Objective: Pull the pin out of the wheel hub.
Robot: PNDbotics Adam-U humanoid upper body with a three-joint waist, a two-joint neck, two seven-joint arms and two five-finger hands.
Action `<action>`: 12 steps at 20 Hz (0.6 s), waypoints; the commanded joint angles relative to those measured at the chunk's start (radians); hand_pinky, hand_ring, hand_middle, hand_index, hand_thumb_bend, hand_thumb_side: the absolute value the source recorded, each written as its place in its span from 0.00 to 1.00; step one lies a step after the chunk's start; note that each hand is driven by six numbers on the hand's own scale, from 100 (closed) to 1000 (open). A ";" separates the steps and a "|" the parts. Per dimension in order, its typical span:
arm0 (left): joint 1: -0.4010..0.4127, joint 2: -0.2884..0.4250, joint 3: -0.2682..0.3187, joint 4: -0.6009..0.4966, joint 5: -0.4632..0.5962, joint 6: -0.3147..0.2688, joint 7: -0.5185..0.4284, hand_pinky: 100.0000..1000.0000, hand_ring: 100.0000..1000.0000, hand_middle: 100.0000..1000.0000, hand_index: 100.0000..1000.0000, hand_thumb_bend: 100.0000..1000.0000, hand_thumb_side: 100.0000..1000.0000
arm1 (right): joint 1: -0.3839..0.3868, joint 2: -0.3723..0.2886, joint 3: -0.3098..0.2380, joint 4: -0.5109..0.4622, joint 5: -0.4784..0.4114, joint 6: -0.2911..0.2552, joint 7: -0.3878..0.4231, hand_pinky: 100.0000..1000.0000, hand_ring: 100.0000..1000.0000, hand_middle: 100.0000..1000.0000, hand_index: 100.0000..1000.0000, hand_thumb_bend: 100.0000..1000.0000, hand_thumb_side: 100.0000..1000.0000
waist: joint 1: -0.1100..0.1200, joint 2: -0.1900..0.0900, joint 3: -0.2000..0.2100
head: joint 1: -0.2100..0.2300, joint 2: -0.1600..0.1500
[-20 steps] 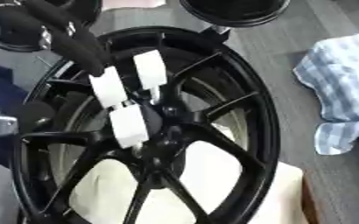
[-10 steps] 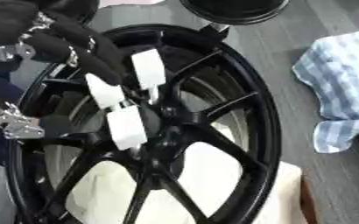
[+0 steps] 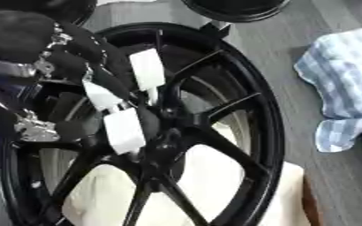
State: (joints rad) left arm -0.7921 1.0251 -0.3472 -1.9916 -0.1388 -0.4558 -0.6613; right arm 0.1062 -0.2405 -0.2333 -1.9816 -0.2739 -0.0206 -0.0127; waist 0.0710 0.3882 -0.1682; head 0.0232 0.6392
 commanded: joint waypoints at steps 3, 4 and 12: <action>-0.005 0.015 0.015 -0.008 -0.053 -0.112 -0.095 0.86 0.87 0.73 0.84 0.17 0.06 | -0.003 0.000 0.003 -0.018 0.018 0.004 0.005 0.82 0.66 0.59 0.54 0.10 0.41 | -0.003 -0.009 -0.005 | 0.009 -0.018; -0.004 0.015 0.016 -0.008 -0.061 -0.111 -0.091 0.86 0.87 0.72 0.84 0.17 0.06 | -0.004 0.002 0.004 -0.018 0.020 0.005 0.006 0.82 0.66 0.59 0.54 0.10 0.41 | -0.003 -0.008 -0.006 | 0.010 -0.019; 0.006 0.019 0.030 -0.008 -0.106 -0.104 -0.062 0.86 0.87 0.78 0.85 0.20 0.07 | -0.007 0.016 0.008 -0.018 0.029 0.011 0.011 0.82 0.67 0.59 0.54 0.09 0.41 | -0.003 0.002 -0.008 | 0.017 -0.025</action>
State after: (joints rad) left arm -0.7796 1.0213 -0.3381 -1.9916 -0.2376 -0.4732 -0.6439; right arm 0.1002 -0.2175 -0.2245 -1.9816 -0.2491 -0.0115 -0.0035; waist 0.0714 0.4064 -0.1768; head 0.0366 0.6296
